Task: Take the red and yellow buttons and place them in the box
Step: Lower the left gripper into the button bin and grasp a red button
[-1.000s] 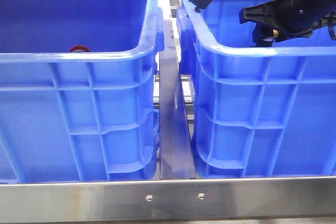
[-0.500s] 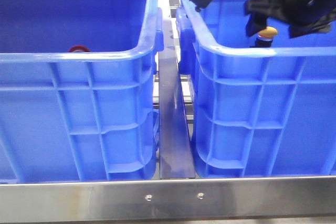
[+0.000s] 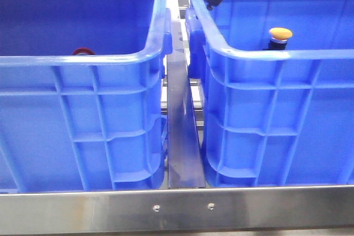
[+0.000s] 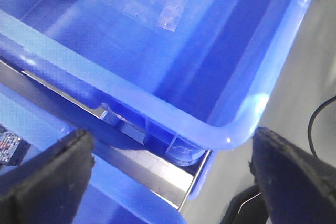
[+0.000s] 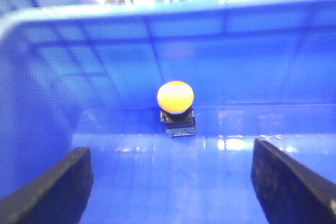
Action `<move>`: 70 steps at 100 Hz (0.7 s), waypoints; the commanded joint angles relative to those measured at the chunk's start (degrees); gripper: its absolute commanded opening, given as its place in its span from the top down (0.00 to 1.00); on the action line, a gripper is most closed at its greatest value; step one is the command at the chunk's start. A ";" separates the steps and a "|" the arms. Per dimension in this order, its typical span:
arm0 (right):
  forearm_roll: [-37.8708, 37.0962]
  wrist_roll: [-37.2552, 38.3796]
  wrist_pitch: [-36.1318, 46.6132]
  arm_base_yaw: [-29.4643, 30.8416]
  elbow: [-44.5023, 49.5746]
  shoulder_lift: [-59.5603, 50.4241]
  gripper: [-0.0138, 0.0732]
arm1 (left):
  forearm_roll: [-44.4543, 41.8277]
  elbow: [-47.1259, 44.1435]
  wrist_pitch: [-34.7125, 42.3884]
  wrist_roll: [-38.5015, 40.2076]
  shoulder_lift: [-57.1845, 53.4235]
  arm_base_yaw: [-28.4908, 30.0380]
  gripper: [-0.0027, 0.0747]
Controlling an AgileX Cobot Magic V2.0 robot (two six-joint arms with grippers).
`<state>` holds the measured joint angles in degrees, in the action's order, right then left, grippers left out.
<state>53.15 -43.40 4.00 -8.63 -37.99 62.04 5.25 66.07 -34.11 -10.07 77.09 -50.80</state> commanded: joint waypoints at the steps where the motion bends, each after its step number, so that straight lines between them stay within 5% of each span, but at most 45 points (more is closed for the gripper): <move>1: -0.24 -0.43 1.00 0.16 2.03 -7.02 0.12 | -0.05 1.64 3.39 3.52 -3.03 0.61 0.23; 44: -0.24 -0.43 -1.25 0.16 6.14 -15.82 0.12 | -2.27 1.64 -10.79 12.21 -8.55 17.70 0.23; 70: -0.24 -0.43 -1.59 0.16 6.14 -15.82 0.12 | -2.27 1.76 -13.42 24.66 -4.47 25.94 0.23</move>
<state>53.15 -43.40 0.00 -8.63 -30.35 46.91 2.55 66.07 -49.19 10.01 72.28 -26.92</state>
